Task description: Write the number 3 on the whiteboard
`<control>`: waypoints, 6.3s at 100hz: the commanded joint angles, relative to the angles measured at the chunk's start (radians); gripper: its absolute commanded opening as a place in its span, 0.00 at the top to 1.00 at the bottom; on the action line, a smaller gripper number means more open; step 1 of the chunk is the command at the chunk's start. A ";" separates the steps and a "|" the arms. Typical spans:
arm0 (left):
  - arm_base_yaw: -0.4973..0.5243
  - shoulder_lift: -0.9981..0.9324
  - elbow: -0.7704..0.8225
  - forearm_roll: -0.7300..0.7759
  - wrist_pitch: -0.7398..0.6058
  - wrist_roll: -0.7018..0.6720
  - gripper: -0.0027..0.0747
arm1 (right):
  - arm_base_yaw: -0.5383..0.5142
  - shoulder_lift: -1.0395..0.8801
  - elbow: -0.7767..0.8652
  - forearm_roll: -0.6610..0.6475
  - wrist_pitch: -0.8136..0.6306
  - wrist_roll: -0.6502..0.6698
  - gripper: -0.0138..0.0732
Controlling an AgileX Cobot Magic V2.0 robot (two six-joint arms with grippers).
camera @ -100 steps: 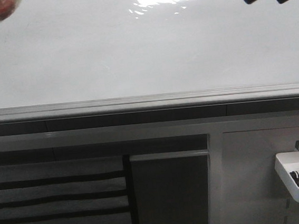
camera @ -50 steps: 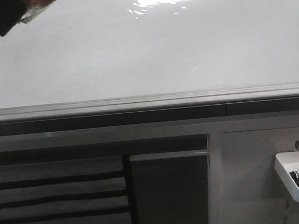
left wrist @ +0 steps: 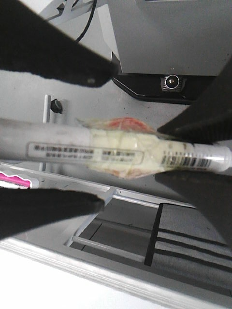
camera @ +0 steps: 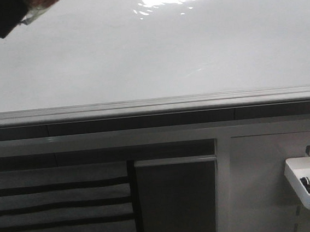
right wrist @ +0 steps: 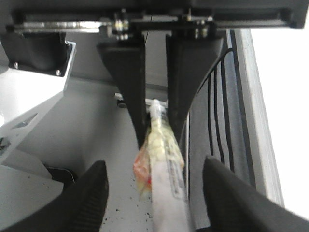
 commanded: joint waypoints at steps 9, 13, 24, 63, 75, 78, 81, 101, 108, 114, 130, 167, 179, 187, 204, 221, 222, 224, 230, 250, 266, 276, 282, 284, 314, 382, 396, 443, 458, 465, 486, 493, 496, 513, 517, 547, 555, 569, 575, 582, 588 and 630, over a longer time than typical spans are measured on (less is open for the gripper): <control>-0.007 -0.011 -0.034 -0.007 -0.062 0.030 0.99 | 0.001 -0.020 -0.035 0.060 -0.037 -0.015 0.40; -0.007 -0.011 -0.034 -0.007 -0.065 0.030 0.99 | 0.001 -0.020 -0.035 0.060 -0.034 -0.015 0.40; -0.007 -0.011 -0.034 -0.007 -0.065 0.030 0.99 | 0.001 -0.020 -0.035 0.060 -0.034 -0.015 0.40; -0.007 -0.011 -0.034 -0.007 -0.065 0.030 0.99 | 0.001 -0.020 -0.035 0.060 -0.054 -0.015 0.62; -0.007 -0.011 -0.034 -0.007 -0.065 0.030 0.99 | 0.001 -0.020 -0.035 0.060 -0.054 -0.015 0.68; -0.007 -0.011 -0.034 -0.007 -0.065 0.030 0.99 | 0.001 -0.020 -0.035 0.060 -0.054 -0.015 0.70; -0.007 -0.011 -0.034 -0.007 -0.065 0.030 0.99 | 0.001 -0.020 -0.035 0.060 -0.054 -0.015 0.73; -0.007 -0.011 -0.034 -0.007 -0.065 0.030 0.99 | 0.001 -0.020 -0.035 0.058 -0.054 -0.015 0.87; -0.007 -0.011 -0.034 -0.007 -0.065 0.030 0.99 | 0.001 -0.020 -0.035 0.058 -0.054 -0.015 0.87; -0.006 -0.011 -0.034 -0.007 -0.065 0.030 0.98 | 0.001 -0.020 -0.035 0.058 -0.059 -0.015 0.87; -0.006 -0.013 -0.035 -0.007 -0.085 0.030 0.66 | 0.001 -0.024 -0.035 0.044 -0.094 -0.001 0.87; 0.219 -0.153 0.037 -0.001 -0.211 -0.163 0.45 | -0.190 -0.193 -0.006 -0.321 -0.105 0.564 0.87; 0.310 -0.242 0.160 -0.098 -0.347 -0.193 0.45 | -0.344 -0.277 0.107 -0.316 -0.149 0.715 0.87; 0.347 -0.289 0.245 -0.148 -0.417 -0.193 0.45 | -0.413 -0.338 0.221 -0.314 -0.239 0.799 0.87; 0.355 -0.325 0.344 -0.162 -0.519 -0.193 0.47 | -0.431 -0.409 0.393 -0.308 -0.391 0.810 0.87; 0.355 -0.312 0.351 -0.162 -0.531 -0.193 0.50 | -0.431 -0.409 0.413 -0.308 -0.383 0.810 0.87; 0.355 -0.312 0.351 -0.162 -0.531 -0.193 0.50 | -0.431 -0.406 0.413 -0.306 -0.386 0.810 0.87; 0.355 -0.312 0.351 -0.162 -0.531 -0.193 0.51 | -0.431 -0.405 0.413 -0.301 -0.390 0.810 0.87; 0.355 -0.310 0.351 -0.162 -0.529 -0.193 0.52 | -0.431 -0.395 0.413 -0.279 -0.410 0.810 0.87; 0.355 -0.310 0.351 -0.162 -0.532 -0.193 0.57 | -0.431 -0.262 0.266 -0.260 -0.271 0.810 0.87; 0.355 -0.310 0.351 -0.162 -0.532 -0.193 0.61 | -0.430 -0.105 0.060 -0.260 -0.156 0.810 0.87; 0.355 -0.310 0.351 -0.162 -0.532 -0.193 0.63 | -0.421 -0.005 -0.052 -0.260 -0.113 0.810 0.87; 0.355 -0.310 0.351 -0.162 -0.532 -0.193 0.65 | -0.401 0.041 -0.101 -0.260 -0.105 0.808 0.87; 0.355 -0.310 0.351 -0.162 -0.532 -0.193 0.65 | -0.391 0.057 -0.117 -0.260 -0.105 0.801 0.87; 0.355 -0.310 0.351 -0.162 -0.532 -0.193 0.66 | -0.326 0.189 -0.189 -0.278 -0.293 0.773 0.87; 0.355 -0.310 0.351 -0.162 -0.532 -0.193 0.66 | -0.316 0.236 -0.136 -0.377 -0.293 0.773 0.87; 0.355 -0.310 0.351 -0.162 -0.532 -0.193 0.66 | -0.348 0.214 -0.091 -0.373 -0.205 0.773 0.87; 0.355 -0.310 0.351 -0.162 -0.534 -0.193 0.66 | -0.216 0.135 -0.068 -0.268 -0.232 0.771 0.87; 0.355 -0.310 0.351 -0.162 -0.534 -0.193 0.66 | -0.200 -0.010 0.019 -0.253 -0.199 0.737 0.87; 0.355 -0.310 0.351 -0.162 -0.534 -0.193 0.66 | -0.197 -0.071 0.052 -0.253 -0.164 0.707 0.87; 0.355 -0.310 0.351 -0.162 -0.534 -0.193 0.66 | -0.197 -0.207 0.117 -0.258 -0.097 0.687 0.87; 0.355 -0.310 0.351 -0.162 -0.534 -0.193 0.66 | -0.197 -0.231 0.121 -0.260 -0.072 0.615 0.87; 0.355 -0.310 0.351 -0.162 -0.534 -0.193 0.66 | -0.197 -0.236 0.121 -0.262 -0.071 0.581 0.87; 0.355 -0.310 0.351 -0.162 -0.534 -0.193 0.66 | -0.197 -0.238 0.121 -0.263 -0.083 0.394 0.87; 0.355 -0.310 0.351 -0.162 -0.534 -0.193 0.66 | -0.197 -0.238 0.121 -0.263 -0.083 0.363 0.87; 0.341 -0.303 0.344 -0.242 -0.549 -0.120 0.66 | -0.197 -0.238 0.121 -0.263 -0.140 0.239 0.87; 0.298 -0.282 0.318 -0.242 -0.503 -0.031 0.66 | -0.196 -0.238 0.121 -0.263 -0.136 0.140 0.87; 0.187 -0.208 0.243 -0.238 -0.442 0.106 0.66 | -0.158 -0.234 0.121 -0.261 -0.168 0.054 0.87; 0.140 -0.164 0.209 -0.233 -0.424 0.160 0.66 | -0.124 -0.232 0.121 -0.261 -0.188 0.026 0.87; 0.086 -0.111 0.167 -0.194 -0.416 0.180 0.66 | -0.083 -0.232 0.121 -0.261 -0.214 -0.008 0.87; 0.044 -0.064 0.130 -0.146 -0.419 0.180 0.66 | -0.052 -0.232 0.121 -0.261 -0.240 -0.012 0.87; -0.098 0.116 -0.016 -0.102 -0.409 0.255 0.65 | -0.016 -0.232 0.121 -0.263 -0.256 -0.012 0.87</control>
